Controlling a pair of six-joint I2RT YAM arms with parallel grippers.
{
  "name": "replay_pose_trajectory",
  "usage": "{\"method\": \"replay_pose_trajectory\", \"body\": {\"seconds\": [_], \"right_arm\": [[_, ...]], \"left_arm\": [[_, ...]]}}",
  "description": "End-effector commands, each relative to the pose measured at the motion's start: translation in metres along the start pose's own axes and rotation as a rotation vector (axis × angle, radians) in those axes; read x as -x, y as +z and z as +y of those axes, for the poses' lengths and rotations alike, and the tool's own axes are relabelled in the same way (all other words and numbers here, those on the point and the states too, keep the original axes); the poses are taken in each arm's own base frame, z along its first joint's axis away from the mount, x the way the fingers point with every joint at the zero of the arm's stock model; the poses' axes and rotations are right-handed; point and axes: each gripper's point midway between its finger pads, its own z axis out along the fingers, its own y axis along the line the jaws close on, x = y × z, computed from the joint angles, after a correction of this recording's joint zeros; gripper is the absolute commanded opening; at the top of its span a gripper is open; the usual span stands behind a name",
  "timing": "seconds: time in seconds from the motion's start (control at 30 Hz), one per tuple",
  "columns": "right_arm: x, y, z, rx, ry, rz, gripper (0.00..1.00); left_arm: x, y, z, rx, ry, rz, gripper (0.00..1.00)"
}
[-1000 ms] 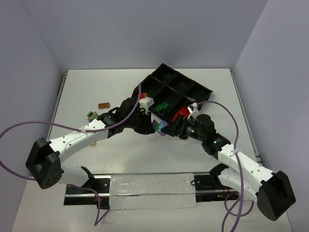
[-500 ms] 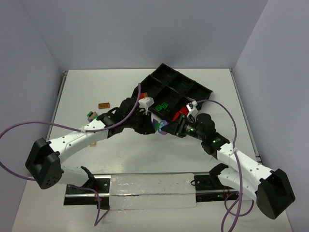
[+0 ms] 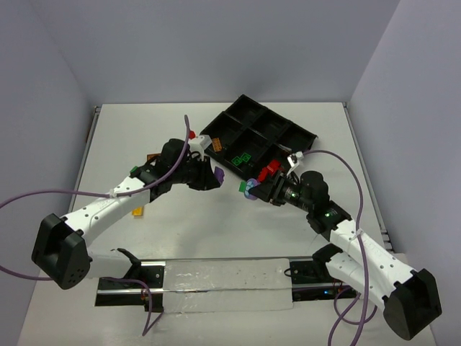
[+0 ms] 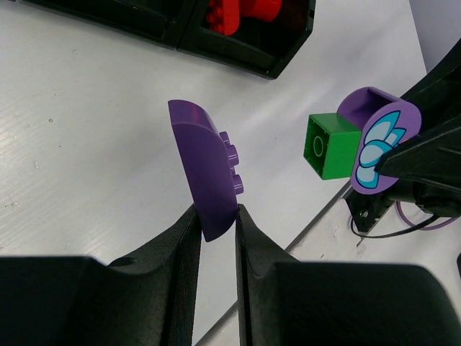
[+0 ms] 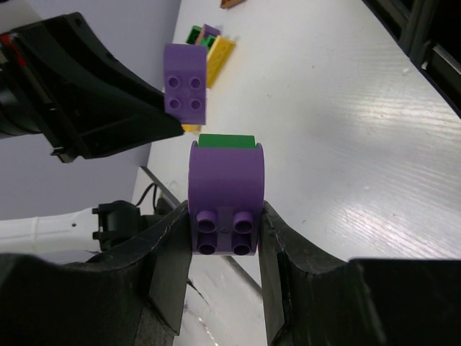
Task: Sort the legos into containers by color
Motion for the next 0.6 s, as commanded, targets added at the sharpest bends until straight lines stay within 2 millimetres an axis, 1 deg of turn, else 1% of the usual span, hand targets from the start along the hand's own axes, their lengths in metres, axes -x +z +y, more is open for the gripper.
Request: {"method": "replay_pose_trajectory", "body": {"seconds": [0.0, 0.1, 0.2, 0.3, 0.37, 0.47, 0.5, 0.57], "right_arm": [[0.017, -0.005, 0.001, -0.045, -0.049, -0.058, 0.00], [0.024, -0.011, -0.016, -0.167, -0.059, -0.087, 0.00], [0.038, -0.022, -0.036, -0.313, -0.080, -0.147, 0.00], [0.046, -0.033, -0.045, -0.402, -0.116, -0.174, 0.00], [0.052, -0.040, -0.051, -0.452, -0.131, -0.193, 0.00], [0.057, -0.047, -0.054, -0.495, -0.138, -0.217, 0.00], [0.059, -0.049, -0.056, -0.509, -0.139, -0.231, 0.00], [0.062, -0.054, -0.058, -0.531, -0.139, -0.249, 0.00]], "left_arm": [[0.016, -0.010, -0.003, -0.009, -0.002, -0.061, 0.00], [0.023, -0.014, 0.002, 0.005, -0.018, -0.083, 0.00], [0.033, -0.016, 0.008, 0.023, -0.037, -0.107, 0.00], [0.049, -0.016, 0.011, 0.040, -0.059, -0.133, 0.00], [0.065, -0.014, 0.011, 0.046, -0.074, -0.153, 0.00], [0.088, -0.006, 0.005, 0.037, -0.075, -0.161, 0.00], [0.104, -0.006, -0.001, 0.026, -0.068, -0.180, 0.00], [0.130, 0.005, -0.006, 0.027, -0.071, -0.196, 0.00]]}}
